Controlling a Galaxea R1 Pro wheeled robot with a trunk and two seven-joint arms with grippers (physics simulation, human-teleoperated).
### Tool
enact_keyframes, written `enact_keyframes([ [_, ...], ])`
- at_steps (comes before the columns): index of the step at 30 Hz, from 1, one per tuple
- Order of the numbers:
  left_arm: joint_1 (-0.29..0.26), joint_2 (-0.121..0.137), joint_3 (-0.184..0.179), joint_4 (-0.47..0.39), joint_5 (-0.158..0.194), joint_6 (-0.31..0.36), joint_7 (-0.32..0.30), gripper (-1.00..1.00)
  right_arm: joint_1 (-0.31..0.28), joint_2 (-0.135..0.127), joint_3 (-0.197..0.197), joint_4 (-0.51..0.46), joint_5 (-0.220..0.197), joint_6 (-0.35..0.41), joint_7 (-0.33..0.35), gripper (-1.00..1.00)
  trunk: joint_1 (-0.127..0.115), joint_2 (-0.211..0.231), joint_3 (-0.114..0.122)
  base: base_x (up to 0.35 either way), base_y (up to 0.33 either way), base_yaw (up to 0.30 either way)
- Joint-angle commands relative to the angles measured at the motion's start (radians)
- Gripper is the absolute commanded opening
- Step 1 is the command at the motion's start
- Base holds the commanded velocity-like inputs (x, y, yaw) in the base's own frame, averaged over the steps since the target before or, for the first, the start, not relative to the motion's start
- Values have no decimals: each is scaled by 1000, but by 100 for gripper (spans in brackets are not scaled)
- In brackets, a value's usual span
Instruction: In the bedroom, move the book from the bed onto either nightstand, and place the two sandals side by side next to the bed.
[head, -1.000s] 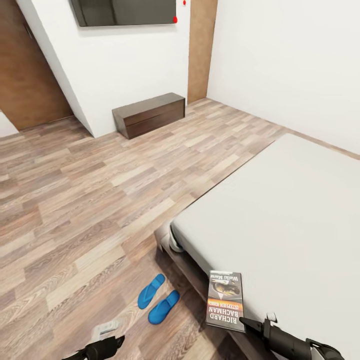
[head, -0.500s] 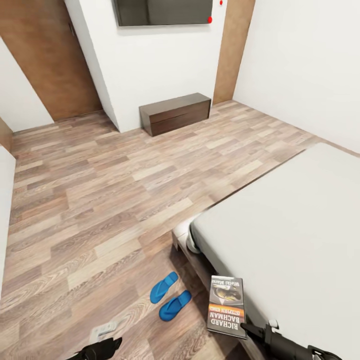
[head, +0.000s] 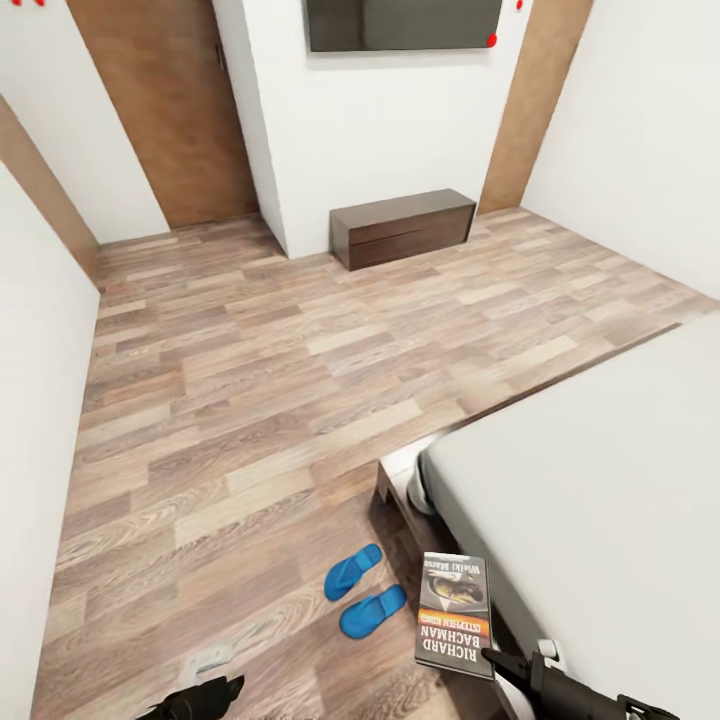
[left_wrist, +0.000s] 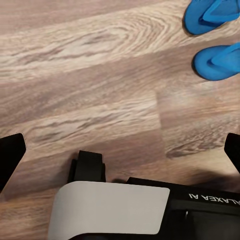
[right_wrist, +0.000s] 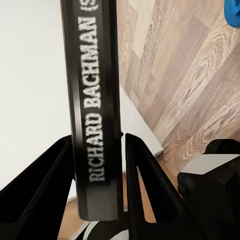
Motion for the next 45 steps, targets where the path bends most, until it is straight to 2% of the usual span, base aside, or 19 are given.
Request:
enact_keyframes([
  [1, -1, 0, -8, 2, 9, -3, -4, 100, 0, 0, -4, -1, -2, 10, 2, -100, 0, 0, -1, 0, 0, 298],
  [45, -1, 3, -7, 2, 9, -3, -5, 100, 0, 0, -4, -1, -2, 10, 5, -100, 0, 0, -1, 0, 0, 298],
])
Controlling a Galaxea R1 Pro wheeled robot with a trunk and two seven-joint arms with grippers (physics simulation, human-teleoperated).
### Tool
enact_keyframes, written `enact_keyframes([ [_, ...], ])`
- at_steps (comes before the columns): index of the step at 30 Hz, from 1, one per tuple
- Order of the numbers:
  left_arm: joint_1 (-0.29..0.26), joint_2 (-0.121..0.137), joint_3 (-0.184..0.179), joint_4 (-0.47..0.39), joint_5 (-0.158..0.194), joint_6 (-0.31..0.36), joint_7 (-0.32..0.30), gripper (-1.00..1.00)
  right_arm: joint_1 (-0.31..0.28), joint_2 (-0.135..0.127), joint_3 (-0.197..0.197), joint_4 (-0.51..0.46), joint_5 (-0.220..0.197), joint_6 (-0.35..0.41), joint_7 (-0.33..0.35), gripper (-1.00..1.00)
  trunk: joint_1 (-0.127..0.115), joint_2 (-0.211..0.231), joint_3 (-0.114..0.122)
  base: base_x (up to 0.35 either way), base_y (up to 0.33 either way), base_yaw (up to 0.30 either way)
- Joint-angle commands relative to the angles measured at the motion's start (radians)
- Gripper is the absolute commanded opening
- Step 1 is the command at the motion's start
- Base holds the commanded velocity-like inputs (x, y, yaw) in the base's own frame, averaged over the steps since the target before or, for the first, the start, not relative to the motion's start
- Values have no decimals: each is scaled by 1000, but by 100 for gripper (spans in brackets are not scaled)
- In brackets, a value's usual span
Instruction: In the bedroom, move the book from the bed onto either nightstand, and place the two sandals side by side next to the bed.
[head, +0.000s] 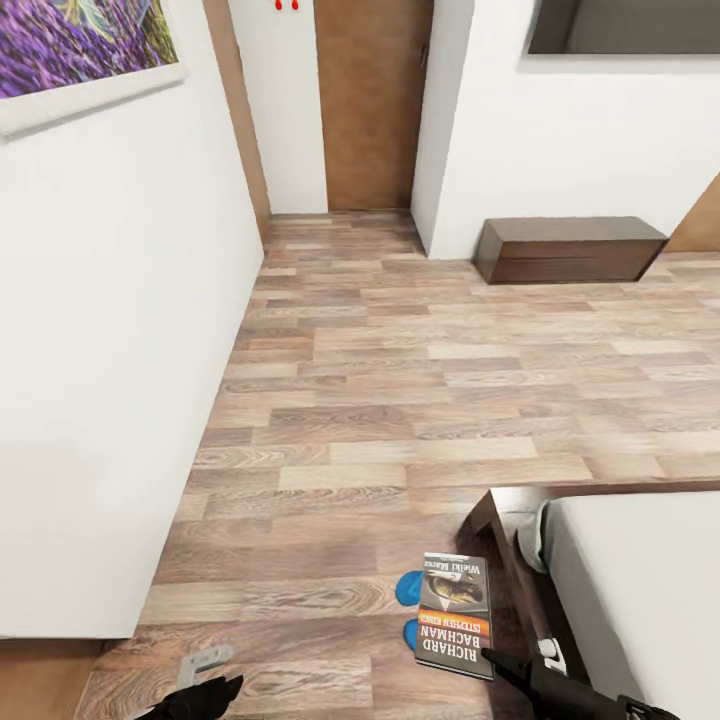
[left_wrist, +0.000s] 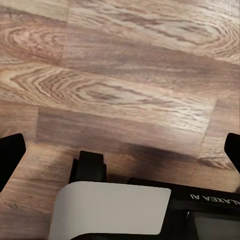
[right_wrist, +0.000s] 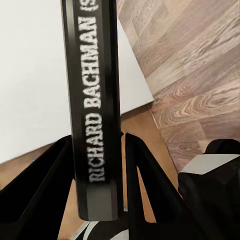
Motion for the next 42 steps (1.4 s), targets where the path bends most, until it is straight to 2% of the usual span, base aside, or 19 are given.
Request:
enact_keyframes([
  [1, -1, 0, -8, 2, 9, -3, -4, 100, 0, 0, -4, -1, -2, 10, 2, -100, 0, 0, -1, 0, 0, 298],
  [22, -1, 2, -8, 2, 9, -3, -4, 100, 0, -1, -4, 0, -3, 10, 1, -100, 0, 0, -1, 0, 69, 291],
  [29, -1, 1, -8, 2, 9, -3, -4, 100, 0, -4, -10, 11, -4, 11, -11, -100, 0, 0, -1, 0, 82, 71],
  [31, -1, 1, -8, 2, 9, -3, -4, 100, 0, -11, -12, 24, -4, 11, -12, -100, 0, 0, -1, 0, 34, 18],
  [32, -1, 1, -9, 2, 9, -3, -4, 100, 0, -29, -14, 75, -4, 10, -14, -100, 0, 0, -1, 0, 10, 5],
  [36, -1, 1, -9, 2, 9, -3, -4, 100, 0, -38, -15, 118, -4, 8, -15, -100, 0, 0, -1, 0, 6, 3],
  [42, -1, 1, -10, 2, 9, -3, -4, 100, 0, -39, -13, 131, -4, -1, -14, -100, 0, 0, 4, 0, 1, 0],
])
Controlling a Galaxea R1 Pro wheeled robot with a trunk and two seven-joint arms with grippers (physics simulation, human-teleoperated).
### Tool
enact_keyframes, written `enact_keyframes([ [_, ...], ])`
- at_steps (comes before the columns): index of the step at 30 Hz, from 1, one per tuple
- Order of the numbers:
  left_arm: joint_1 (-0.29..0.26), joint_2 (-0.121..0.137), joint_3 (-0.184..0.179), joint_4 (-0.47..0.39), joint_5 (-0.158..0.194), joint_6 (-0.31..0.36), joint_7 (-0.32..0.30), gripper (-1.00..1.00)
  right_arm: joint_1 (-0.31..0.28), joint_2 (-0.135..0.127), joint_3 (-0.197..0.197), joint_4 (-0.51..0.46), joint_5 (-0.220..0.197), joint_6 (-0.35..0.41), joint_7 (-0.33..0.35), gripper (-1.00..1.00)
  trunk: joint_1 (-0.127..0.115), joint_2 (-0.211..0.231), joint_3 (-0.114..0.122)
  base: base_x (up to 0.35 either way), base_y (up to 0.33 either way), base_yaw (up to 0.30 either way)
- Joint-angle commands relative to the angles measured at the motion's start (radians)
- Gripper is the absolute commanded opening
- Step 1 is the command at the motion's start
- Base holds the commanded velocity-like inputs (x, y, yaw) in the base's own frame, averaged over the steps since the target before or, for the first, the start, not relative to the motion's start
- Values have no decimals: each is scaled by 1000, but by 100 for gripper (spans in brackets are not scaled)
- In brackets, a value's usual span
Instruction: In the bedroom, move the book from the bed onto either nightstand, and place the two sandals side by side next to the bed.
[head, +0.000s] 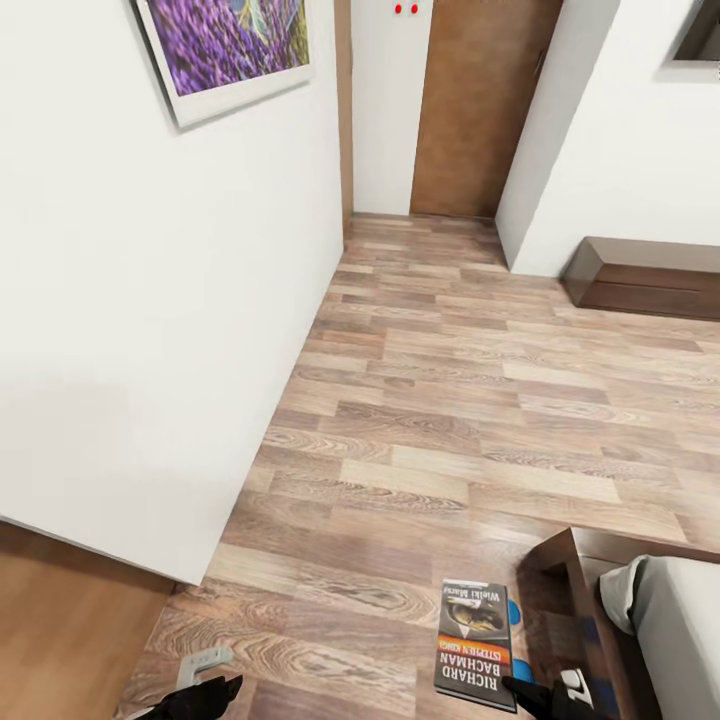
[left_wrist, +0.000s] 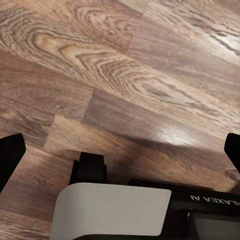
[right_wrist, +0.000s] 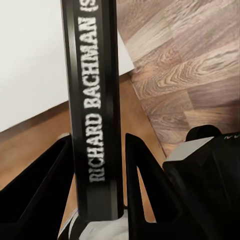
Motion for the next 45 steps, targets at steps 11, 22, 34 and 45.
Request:
enact_keyframes([
  [11, -1, -3, -9, 1, 9, -3, -4, 100, 0, 0, 2, 3, 2, -174, 5, -100, 0, 0, 16, 0, 0, -52],
  [22, -1, -8, -10, 3, 9, -3, -4, 100, 0, -1, 4, 5, 2, -264, 6, -100, 0, 0, 34, 0, 0, -104],
  [34, 0, -16, -10, 3, 11, -4, -4, 100, 0, -2, 4, 5, 4, -294, 5, -100, 0, 0, 53, 0, 0, -114],
  [45, 5, -22, -10, 3, 11, -3, -4, 100, 0, 0, 5, 4, 4, -295, 3, -100, 0, 0, 71, 0, 0, -58],
])
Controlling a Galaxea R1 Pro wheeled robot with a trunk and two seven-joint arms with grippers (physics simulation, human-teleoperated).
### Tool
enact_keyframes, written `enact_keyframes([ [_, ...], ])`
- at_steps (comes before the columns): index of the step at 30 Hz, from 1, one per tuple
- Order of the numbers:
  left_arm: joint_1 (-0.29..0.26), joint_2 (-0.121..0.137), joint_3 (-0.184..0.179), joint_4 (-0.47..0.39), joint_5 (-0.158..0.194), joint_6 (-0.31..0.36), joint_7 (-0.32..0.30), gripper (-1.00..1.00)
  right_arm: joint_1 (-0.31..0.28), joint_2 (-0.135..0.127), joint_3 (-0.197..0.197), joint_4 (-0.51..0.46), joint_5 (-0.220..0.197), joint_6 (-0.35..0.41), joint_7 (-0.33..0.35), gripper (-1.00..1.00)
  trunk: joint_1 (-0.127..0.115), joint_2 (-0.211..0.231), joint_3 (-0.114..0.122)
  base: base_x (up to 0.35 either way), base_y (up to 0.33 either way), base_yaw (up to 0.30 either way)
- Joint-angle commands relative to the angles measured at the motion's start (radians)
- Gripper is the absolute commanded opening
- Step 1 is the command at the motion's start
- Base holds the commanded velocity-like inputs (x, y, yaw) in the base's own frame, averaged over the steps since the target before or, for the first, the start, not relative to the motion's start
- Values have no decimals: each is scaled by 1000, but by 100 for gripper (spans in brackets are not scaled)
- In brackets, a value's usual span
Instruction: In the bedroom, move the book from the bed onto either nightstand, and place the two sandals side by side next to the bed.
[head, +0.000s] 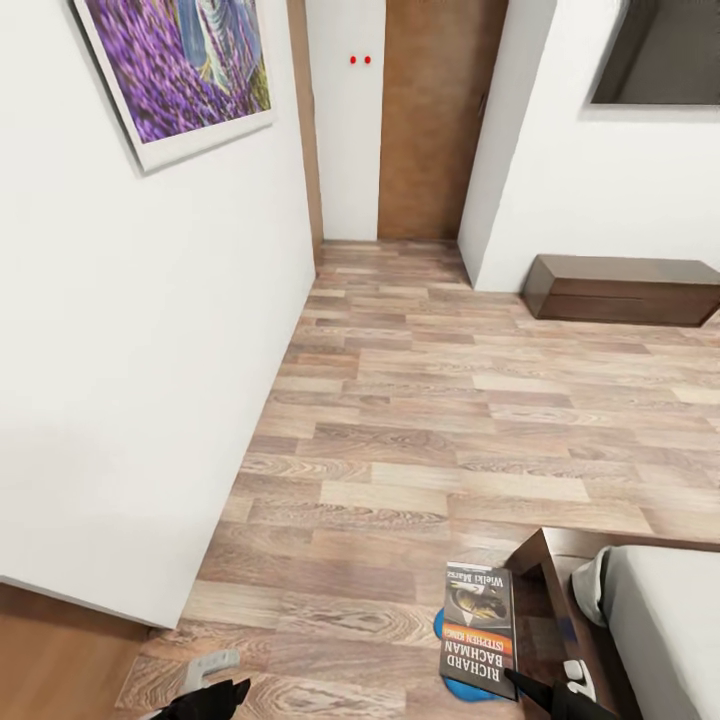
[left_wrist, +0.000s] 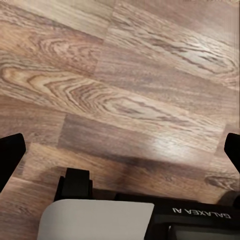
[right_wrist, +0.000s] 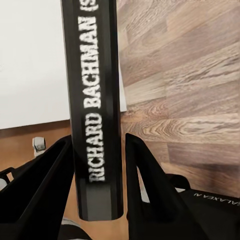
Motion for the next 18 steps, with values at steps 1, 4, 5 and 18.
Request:
enact_keyframes([
  [1, 0, -1, -8, 1, 9, -3, -4, 100, 0, 0, -3, 0, 0, 10, 3, -100, 0, 0, 1, 0, 0, -10],
  [4, 0, -2, -8, 1, 9, -3, -4, 100, 0, 0, -3, -1, 0, 10, 3, -100, 0, 0, 6, 0, 0, -7],
  [5, 0, -3, -8, 2, 9, -3, -4, 100, 0, 0, -3, -2, 0, 9, 3, -100, 0, 0, 7, 0, 0, -3],
  [18, 0, -5, -8, 1, 9, -4, -4, 100, 0, 3, -2, -5, 1, 9, 2, -100, 0, 0, 29, 0, 0, -1],
])
